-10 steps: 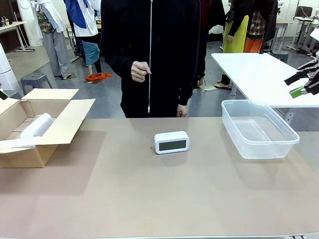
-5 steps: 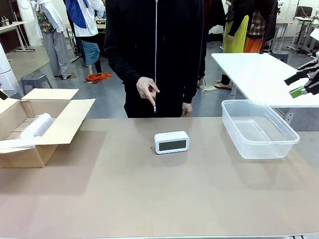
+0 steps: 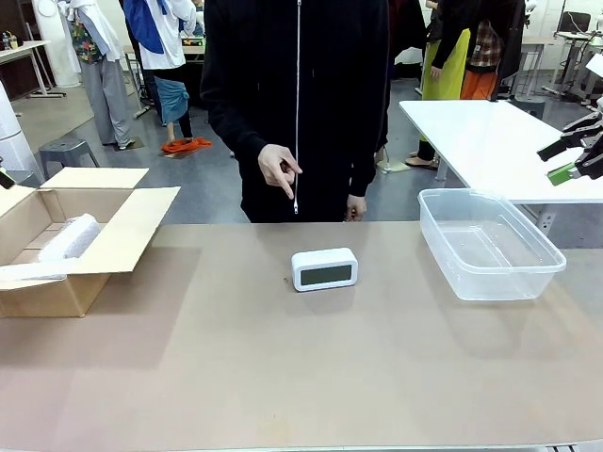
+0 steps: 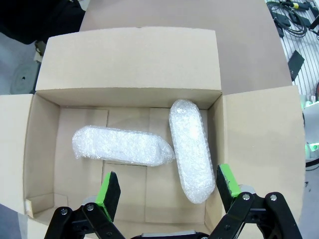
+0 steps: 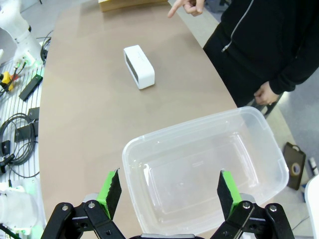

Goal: Separate and place wrapped and unwrapped clocks.
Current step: Pick up the Digital clock indicated by the person.

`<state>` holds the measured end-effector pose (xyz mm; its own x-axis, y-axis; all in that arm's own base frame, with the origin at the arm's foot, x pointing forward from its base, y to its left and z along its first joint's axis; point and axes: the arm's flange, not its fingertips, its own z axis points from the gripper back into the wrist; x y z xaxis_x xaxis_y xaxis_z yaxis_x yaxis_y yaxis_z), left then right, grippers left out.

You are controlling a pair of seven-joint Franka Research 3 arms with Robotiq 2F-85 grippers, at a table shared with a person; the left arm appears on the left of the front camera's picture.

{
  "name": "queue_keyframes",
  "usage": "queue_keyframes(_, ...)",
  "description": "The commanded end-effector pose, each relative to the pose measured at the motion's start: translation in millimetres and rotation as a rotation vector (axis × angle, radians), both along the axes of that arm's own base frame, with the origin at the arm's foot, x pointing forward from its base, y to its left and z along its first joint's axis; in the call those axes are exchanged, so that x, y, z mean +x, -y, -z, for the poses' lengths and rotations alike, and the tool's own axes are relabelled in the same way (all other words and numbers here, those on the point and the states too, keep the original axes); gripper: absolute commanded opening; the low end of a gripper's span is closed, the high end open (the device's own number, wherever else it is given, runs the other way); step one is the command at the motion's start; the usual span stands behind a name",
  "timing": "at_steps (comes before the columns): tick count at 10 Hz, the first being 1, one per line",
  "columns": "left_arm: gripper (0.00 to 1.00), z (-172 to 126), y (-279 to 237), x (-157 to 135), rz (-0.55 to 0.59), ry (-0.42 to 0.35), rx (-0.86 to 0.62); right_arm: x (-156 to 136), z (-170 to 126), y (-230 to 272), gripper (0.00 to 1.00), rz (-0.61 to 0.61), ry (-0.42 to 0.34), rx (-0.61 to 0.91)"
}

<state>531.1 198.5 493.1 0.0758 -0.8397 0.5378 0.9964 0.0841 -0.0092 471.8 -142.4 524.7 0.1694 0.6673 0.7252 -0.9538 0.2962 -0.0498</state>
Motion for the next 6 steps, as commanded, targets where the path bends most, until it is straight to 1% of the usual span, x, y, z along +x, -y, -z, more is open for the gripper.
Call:
queue_keyframes(1,1.00,0.1,-1.2,-0.8,0.002,-0.003,0.009,0.7,0.6,-0.7,1.00,-0.005,0.004,0.009)
queue_keyframes(6,1.00,0.1,-1.2,-0.8,0.002,-0.003,0.009,0.7,0.6,-0.7,1.00,-0.005,0.004,0.009)
